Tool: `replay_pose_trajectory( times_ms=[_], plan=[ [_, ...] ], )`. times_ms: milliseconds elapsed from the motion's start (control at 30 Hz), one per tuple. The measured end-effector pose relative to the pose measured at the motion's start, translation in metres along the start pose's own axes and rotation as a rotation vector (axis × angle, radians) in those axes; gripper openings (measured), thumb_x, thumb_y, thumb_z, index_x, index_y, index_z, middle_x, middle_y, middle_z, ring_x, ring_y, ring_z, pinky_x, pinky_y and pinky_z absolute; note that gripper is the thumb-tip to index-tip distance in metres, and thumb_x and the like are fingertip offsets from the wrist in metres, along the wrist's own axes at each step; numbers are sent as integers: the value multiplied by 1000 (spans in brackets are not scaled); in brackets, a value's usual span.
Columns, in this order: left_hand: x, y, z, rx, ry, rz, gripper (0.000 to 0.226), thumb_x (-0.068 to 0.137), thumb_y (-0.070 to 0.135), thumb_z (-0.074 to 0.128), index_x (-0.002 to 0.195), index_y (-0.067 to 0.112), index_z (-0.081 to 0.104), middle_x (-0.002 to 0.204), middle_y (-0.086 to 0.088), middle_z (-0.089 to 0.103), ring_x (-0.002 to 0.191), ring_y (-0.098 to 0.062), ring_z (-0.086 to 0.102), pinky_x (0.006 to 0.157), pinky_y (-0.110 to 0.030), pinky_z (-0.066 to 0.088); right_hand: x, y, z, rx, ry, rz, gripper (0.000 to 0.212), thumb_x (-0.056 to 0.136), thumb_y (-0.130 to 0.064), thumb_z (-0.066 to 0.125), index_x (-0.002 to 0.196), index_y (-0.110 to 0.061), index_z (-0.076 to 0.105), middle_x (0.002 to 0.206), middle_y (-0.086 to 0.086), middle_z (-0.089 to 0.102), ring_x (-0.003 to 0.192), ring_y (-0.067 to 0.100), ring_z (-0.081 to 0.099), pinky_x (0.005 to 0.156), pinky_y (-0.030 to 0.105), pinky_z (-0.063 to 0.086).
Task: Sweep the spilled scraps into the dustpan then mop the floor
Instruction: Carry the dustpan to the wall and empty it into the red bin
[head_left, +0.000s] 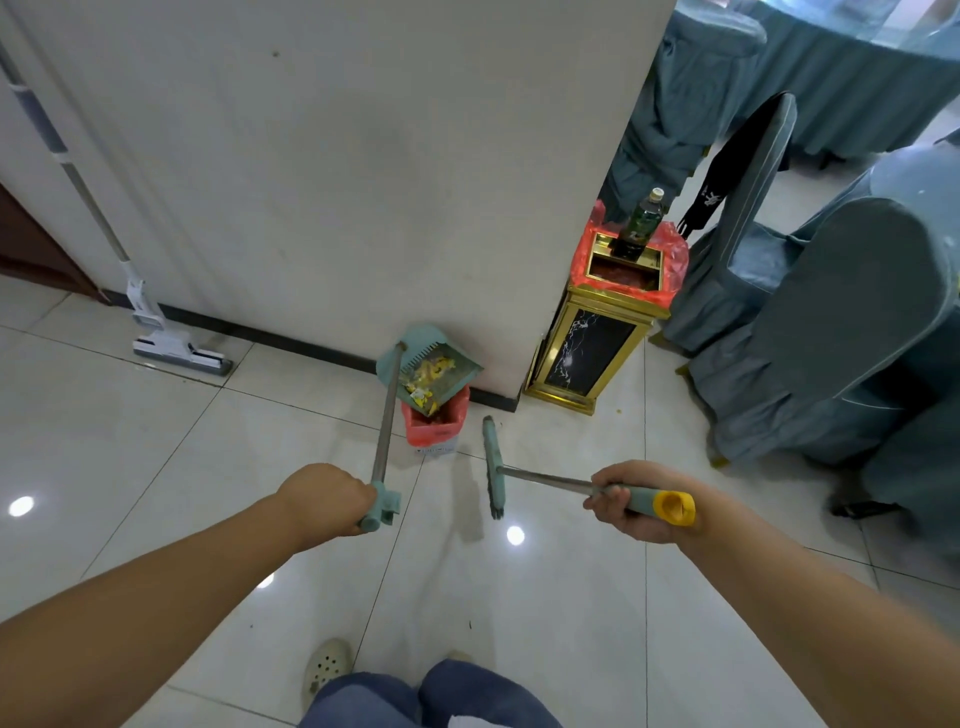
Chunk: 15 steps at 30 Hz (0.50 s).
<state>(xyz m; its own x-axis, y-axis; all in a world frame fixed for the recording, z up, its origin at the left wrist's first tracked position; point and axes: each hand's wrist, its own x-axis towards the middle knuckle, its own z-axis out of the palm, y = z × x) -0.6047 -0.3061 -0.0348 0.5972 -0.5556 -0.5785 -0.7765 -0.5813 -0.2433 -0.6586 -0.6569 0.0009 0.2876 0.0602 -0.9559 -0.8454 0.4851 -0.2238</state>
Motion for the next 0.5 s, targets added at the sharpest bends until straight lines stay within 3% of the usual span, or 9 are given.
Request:
replay_pose_trajectory(
  times_ms=[100, 500],
  plan=[
    [2, 6, 3, 40, -14, 33, 37, 98, 34, 40, 122, 6, 48, 110, -11, 65, 97, -28, 63, 74, -34, 47, -4, -2, -2, 11, 6, -14, 18, 97, -8, 44, 109, 4, 42, 50, 14, 45, 27, 10, 44, 30, 13, 42],
    [-7, -6, -21, 79, -4, 5, 35, 97, 32, 42, 120, 7, 51, 110, -10, 65, 98, -27, 63, 82, -34, 50, -10, -3, -6, 6, 45, -44, 26, 96, -7, 46, 119, 4, 40, 61, 11, 42, 27, 10, 44, 31, 14, 44]
  ],
)
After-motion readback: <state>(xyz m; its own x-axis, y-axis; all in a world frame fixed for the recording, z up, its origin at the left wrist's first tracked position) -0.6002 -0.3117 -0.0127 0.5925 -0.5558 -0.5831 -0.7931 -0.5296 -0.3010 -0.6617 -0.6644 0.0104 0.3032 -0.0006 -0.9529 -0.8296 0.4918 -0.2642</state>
